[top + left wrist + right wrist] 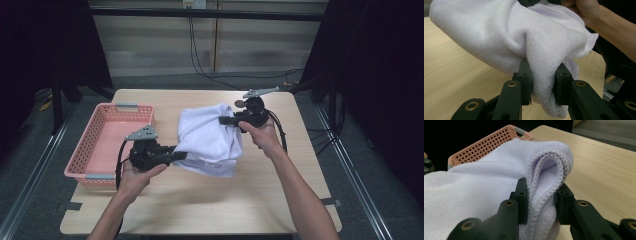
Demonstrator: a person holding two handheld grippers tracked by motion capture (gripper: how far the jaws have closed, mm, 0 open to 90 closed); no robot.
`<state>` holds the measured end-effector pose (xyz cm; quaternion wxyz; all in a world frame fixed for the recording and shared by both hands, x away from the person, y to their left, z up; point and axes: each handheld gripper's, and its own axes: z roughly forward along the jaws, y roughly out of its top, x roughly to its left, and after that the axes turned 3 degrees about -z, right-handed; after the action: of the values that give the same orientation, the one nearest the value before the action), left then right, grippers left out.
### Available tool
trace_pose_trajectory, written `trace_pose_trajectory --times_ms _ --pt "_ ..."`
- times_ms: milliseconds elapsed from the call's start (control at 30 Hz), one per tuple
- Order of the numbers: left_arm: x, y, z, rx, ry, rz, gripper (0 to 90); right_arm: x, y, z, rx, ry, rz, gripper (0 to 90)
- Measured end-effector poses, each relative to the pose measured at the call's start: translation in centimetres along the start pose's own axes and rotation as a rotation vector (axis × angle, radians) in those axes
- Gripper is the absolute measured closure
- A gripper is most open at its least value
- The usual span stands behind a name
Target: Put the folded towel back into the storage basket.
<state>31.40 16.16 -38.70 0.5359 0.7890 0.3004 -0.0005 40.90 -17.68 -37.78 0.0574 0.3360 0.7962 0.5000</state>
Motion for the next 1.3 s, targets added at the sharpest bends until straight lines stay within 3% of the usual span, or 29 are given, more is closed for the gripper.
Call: trace_pose_trajectory --times_ms 267,567,733,1033,1300 --pt "0.8 -0.1 -1.6 -0.018 0.035 -0.008 72.0 0.4 1.1 1.3 0.003 0.025 -0.009 68.8" --pt "2.3 0.6 -4.0 -0.052 0.078 -0.026 72.1 1.0 4.2 3.4 0.011 0.044 -0.031 68.8" --pt "3.1 0.8 -6.1 -0.059 0.104 -0.020 72.1 1.8 5.9 5.0 0.013 0.060 -0.044 68.8" --pt "5.3 -0.3 -10.0 -0.100 0.139 -0.069 72.2 4.1 8.7 8.5 0.039 0.092 -0.073 68.9" --pt "6.1 0.0 -13.1 -0.119 0.193 -0.079 72.2 5.5 11.0 11.2 0.041 0.104 -0.075 69.2"
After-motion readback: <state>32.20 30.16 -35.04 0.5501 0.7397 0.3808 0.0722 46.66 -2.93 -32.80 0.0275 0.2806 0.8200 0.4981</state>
